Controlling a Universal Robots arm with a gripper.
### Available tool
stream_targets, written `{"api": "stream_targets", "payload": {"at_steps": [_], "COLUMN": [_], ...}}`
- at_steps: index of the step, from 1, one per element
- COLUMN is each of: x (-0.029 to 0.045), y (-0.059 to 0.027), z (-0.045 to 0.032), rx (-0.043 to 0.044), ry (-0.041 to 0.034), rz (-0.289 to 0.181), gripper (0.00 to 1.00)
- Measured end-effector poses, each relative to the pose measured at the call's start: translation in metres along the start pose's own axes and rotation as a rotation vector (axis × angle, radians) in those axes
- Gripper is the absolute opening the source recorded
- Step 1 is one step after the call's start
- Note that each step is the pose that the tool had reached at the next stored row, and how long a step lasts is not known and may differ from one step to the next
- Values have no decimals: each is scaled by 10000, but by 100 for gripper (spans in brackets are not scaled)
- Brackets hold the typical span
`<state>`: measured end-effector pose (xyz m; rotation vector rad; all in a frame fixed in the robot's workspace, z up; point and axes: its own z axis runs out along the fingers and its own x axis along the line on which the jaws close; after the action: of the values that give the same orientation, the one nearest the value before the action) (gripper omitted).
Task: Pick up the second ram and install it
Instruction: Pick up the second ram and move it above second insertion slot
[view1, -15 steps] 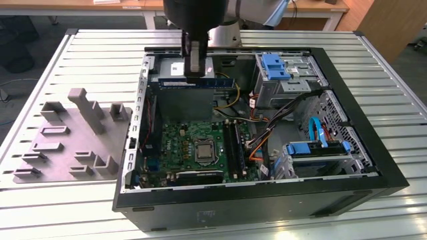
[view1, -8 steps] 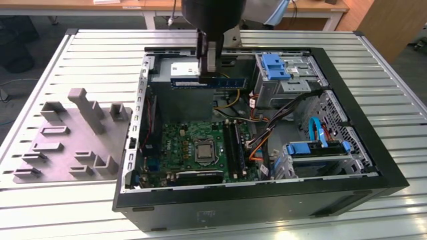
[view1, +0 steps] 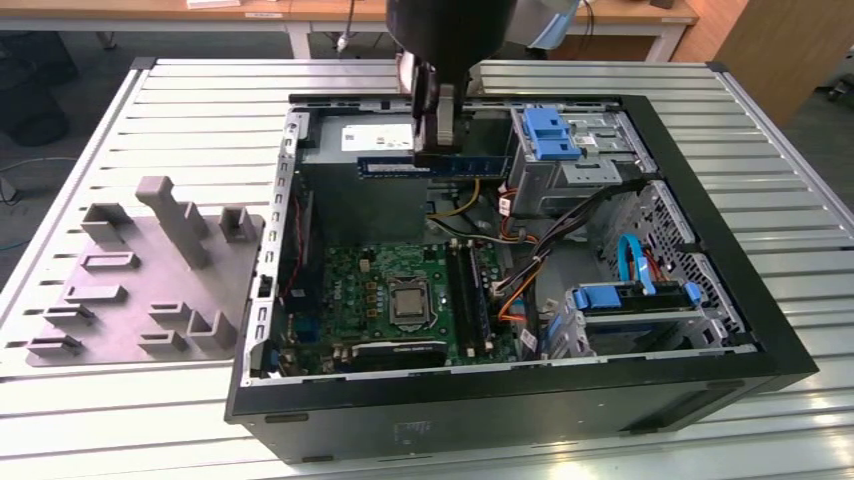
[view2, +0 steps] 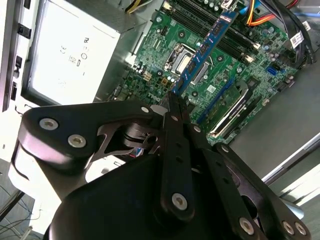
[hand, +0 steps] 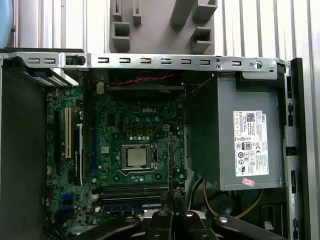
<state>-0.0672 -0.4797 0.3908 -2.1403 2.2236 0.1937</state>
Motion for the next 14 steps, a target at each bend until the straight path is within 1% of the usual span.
{"api": "stream_targets", "payload": {"at_steps": [2,8,14], "x": [3,23,53], "y": [-2,-7,-13], "z": [17,102,177], "rx": [-1,-1,-1], "ry": [3,3,3], "rz": [-1,-1,-1], "gripper": [12,12,12]}}
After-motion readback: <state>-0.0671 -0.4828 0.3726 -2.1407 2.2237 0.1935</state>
